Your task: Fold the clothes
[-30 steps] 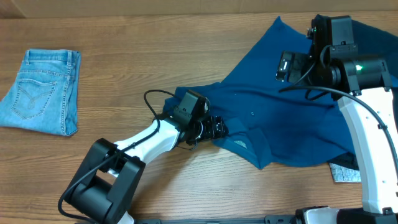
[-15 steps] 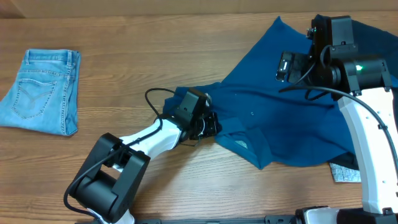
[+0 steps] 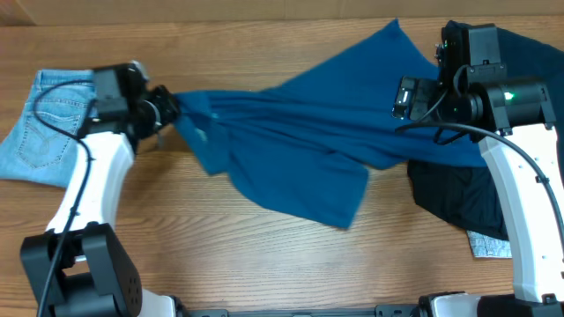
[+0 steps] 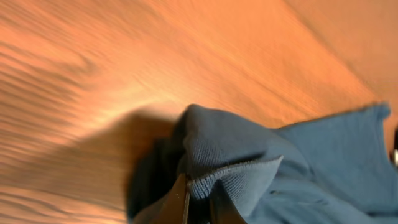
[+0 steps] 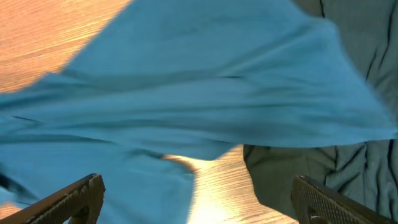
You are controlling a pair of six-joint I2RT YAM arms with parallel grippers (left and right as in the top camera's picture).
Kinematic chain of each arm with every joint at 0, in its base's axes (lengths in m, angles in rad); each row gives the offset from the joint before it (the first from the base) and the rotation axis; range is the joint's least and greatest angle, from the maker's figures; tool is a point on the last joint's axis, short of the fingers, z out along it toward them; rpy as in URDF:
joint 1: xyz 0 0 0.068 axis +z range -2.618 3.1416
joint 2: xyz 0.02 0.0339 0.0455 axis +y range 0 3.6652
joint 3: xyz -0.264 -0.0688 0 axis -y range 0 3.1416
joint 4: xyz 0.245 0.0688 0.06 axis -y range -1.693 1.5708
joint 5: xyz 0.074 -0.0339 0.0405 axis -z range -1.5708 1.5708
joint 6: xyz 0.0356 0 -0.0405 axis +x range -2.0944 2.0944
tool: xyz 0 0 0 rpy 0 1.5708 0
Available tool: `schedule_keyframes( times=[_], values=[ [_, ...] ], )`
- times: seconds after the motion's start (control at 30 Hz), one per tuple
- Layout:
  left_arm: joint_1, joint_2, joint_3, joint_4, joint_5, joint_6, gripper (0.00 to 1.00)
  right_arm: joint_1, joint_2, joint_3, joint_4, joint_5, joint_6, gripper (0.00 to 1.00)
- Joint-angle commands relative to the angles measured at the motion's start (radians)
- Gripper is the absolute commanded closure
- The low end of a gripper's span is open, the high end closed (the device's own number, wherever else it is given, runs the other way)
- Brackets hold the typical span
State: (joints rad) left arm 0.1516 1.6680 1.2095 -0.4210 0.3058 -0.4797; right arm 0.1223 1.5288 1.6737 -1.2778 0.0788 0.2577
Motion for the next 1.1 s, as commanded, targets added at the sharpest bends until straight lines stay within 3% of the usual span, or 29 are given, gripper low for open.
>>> schedule_keyframes(
  times=[0.0, 0.07, 0.13, 0.17, 0.27, 0.53, 0.7, 0.87, 1.07],
  values=[
    [0.049, -0.027, 0.081, -0.045, -0.028, 0.101, 0.96, 0.000, -0.011, 0.024, -0.008, 0.010, -0.002, 0.00],
    [0.066, -0.027, 0.103, -0.095, -0.026, 0.110, 0.83, 0.000, -0.011, 0.024, -0.008, 0.010, -0.002, 0.00],
    [0.066, -0.027, 0.114, -0.161, -0.019, 0.139, 0.41, 0.000, -0.011, 0.024, -0.008, 0.010, -0.002, 0.00],
    [0.063, -0.027, 0.114, -0.183, -0.017, 0.148, 0.25, 0.000, -0.011, 0.024, -0.009, 0.010, -0.002, 0.00],
    [0.036, -0.028, 0.114, -0.322, -0.017, 0.180, 0.00, 0.000, -0.011, 0.023, -0.011, 0.010, -0.003, 0.00],
    [-0.113, -0.027, 0.111, -0.684, 0.006, 0.181, 0.00, 0.000, -0.011, 0.023, -0.011, 0.010, -0.003, 0.00],
    [-0.246, -0.021, 0.058, -0.665, -0.034, 0.005, 0.00, 0.000, -0.011, 0.023, -0.013, 0.010, -0.003, 0.00],
    [-0.288, -0.004, -0.054, -0.589, -0.134, -0.105, 0.00, 0.000, -0.011, 0.023, -0.019, 0.010, -0.024, 0.00],
    [-0.277, -0.004, -0.146, -0.469, -0.124, -0.104, 0.00, 0.000, -0.011, 0.023, -0.019, 0.010, -0.029, 0.00]
  ],
)
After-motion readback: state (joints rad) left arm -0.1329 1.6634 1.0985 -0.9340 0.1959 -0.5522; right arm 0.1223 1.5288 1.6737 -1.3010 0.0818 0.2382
